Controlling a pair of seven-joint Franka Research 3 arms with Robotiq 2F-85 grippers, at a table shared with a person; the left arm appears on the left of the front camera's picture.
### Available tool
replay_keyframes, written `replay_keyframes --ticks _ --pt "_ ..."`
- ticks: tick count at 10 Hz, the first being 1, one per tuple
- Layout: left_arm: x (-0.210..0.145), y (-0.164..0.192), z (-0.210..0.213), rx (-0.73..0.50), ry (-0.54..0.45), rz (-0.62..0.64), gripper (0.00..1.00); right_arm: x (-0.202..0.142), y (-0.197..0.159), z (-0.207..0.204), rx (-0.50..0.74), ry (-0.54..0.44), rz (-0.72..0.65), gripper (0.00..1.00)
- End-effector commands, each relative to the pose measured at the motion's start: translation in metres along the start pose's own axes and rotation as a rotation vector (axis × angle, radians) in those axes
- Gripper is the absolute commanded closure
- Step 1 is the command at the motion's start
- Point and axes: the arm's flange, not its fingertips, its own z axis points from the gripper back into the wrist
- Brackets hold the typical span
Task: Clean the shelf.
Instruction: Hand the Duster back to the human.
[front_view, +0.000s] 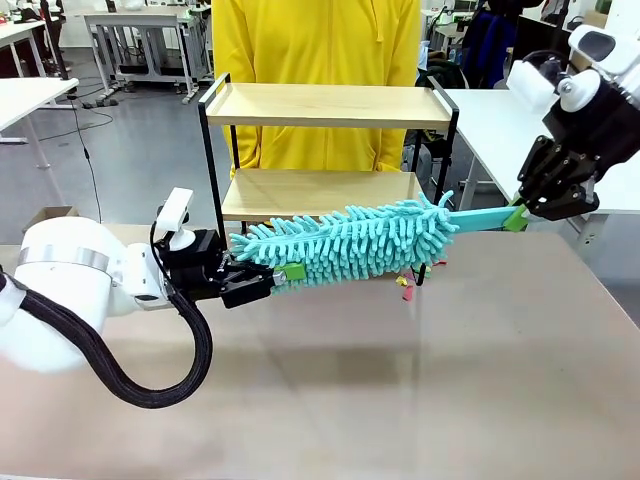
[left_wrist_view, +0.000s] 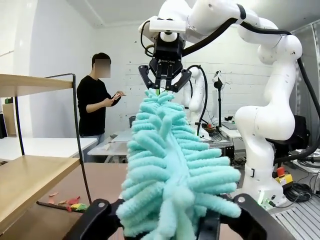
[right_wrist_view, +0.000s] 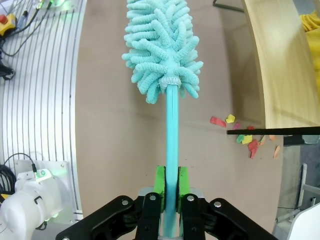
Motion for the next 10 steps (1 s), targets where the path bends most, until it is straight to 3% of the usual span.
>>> replay_keyframes --ticks 1,2,7,8,9,10 --pt "0.006 -0.026 0.002 -0.020 -0.030 -0.016 0.95 0.003 -0.001 0.000 -0.004 -0.025 0.008 0.87" --pt "0.006 -0.028 0.003 -0.030 -0.031 -0.017 1.00 0.003 -0.001 0.000 -0.004 -0.025 0.008 0.87" --pt "0.003 -0.030 0.010 -0.016 -0.049 -0.032 1.00 0.003 -0.001 0.000 -0.004 -0.025 0.008 0.87" --pt "0.001 0.000 0.001 -0.008 -0.010 0.000 1.00 0.003 -0.001 0.000 -0.004 -0.025 0.008 0.87" --pt "0.001 0.000 0.001 -0.008 -0.010 0.000 1.00 0.002 0.003 0.000 0.016 0.006 0.005 0.30" --pt "0.001 0.000 0.001 -0.008 -0.010 0.000 1.00 0.001 0.004 0.005 0.028 -0.015 -0.003 0.30"
